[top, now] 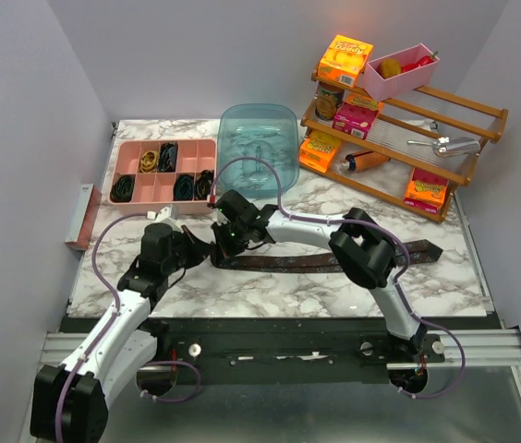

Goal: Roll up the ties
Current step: Roll the tie at the center of the board.

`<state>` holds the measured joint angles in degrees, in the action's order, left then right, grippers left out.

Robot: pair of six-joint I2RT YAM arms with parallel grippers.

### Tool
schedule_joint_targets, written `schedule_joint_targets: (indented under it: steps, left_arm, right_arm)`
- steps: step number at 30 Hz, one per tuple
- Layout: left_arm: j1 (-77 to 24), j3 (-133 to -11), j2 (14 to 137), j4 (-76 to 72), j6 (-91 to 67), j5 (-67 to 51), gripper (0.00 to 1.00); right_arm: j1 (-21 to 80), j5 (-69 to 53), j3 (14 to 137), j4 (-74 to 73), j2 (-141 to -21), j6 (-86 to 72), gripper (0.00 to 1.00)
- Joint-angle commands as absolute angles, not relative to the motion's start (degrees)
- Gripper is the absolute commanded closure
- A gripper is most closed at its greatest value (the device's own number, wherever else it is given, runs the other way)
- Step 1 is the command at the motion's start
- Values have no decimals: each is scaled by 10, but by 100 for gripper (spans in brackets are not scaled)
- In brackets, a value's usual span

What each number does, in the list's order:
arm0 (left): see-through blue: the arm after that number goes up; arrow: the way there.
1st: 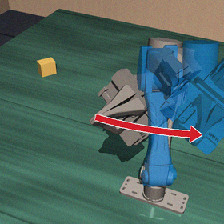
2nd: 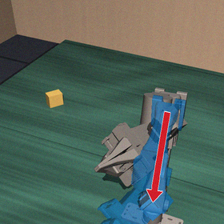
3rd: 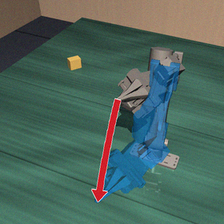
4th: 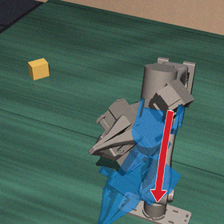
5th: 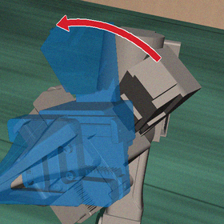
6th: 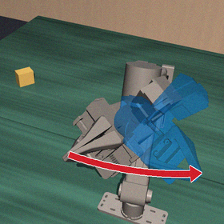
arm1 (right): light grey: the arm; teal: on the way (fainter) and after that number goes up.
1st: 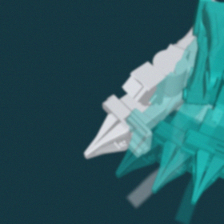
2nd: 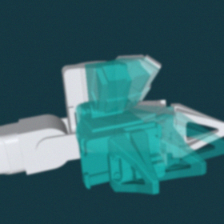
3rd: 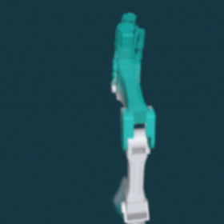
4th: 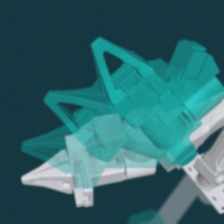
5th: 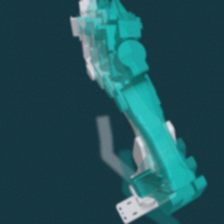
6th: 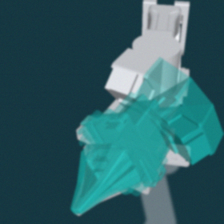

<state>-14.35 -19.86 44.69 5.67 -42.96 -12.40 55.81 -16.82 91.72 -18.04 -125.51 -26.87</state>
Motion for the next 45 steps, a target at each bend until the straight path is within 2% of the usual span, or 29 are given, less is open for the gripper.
schedule_joint_targets:
  steps: [1, 10, 28, 45]
  left_arm:
    - [-164, -184, 444, 14, -450, -118, 100]
    - [-190, -174, 453, 17, -450, -84, 100]
    - [-214, -176, 464, 62, -438, -17, 100]
    - [-248, -173, 533, 3, -461, -11, 100]
  right_arm:
    - [563, -179, 930, -178, -1286, -282, 100]
    - [564, -185, 938, -178, -1296, -289, 99]
    - [553, -135, 911, -215, -1199, -269, 99]
    - [529, -69, 860, -250, -1145, -243, 100]
